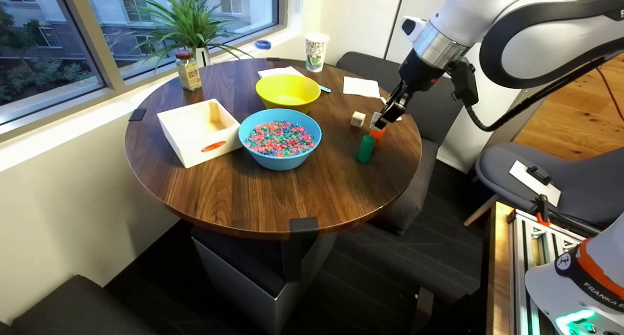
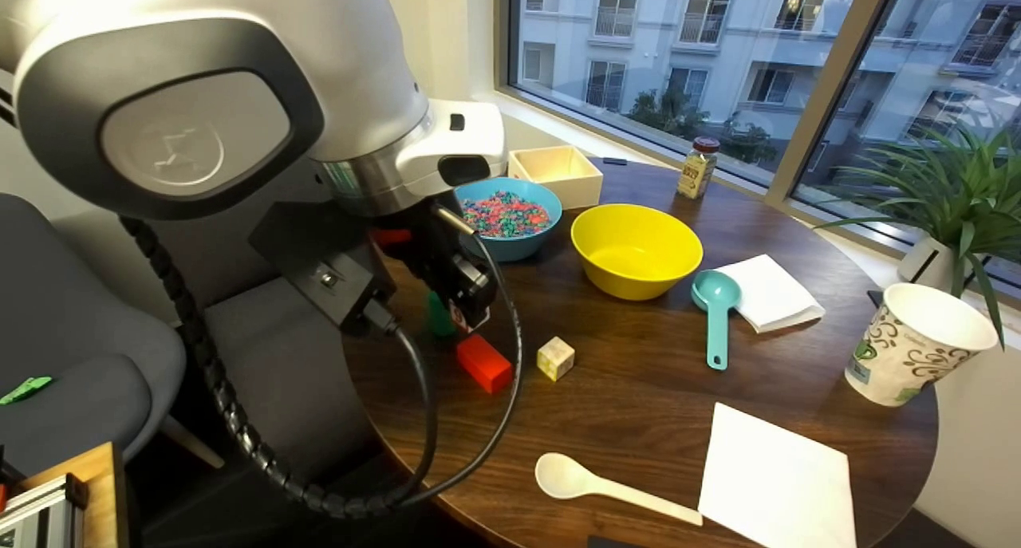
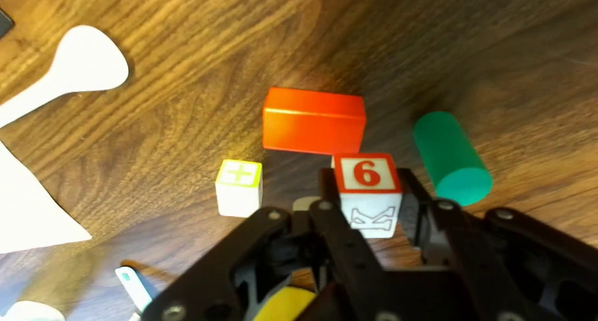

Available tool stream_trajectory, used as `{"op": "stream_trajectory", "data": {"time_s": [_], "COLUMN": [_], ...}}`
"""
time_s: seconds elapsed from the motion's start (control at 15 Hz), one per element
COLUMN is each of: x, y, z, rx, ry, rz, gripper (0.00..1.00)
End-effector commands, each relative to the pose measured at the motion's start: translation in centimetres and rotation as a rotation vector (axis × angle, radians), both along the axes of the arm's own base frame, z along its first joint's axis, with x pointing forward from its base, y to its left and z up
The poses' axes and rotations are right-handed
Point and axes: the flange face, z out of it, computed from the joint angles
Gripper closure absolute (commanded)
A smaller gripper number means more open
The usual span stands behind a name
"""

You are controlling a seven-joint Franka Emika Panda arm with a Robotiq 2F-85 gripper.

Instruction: Lift the dices from the table and put them on the orange plush block

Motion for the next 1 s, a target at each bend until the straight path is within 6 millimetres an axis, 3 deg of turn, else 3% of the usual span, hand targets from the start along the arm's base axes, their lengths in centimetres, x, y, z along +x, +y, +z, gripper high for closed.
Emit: {"op": "stream_trajectory", "data": {"time_s": [0.0,0.93], "x": [-1.4,-0.9], "y": [-0.8,-1.4], "z": [-0.7,-1.8], "rx": [-0.006,0.058], "ry": [0.01,-0.017], "rz": [-0.04,-0.094], "gripper": [0.91,0.91]}}
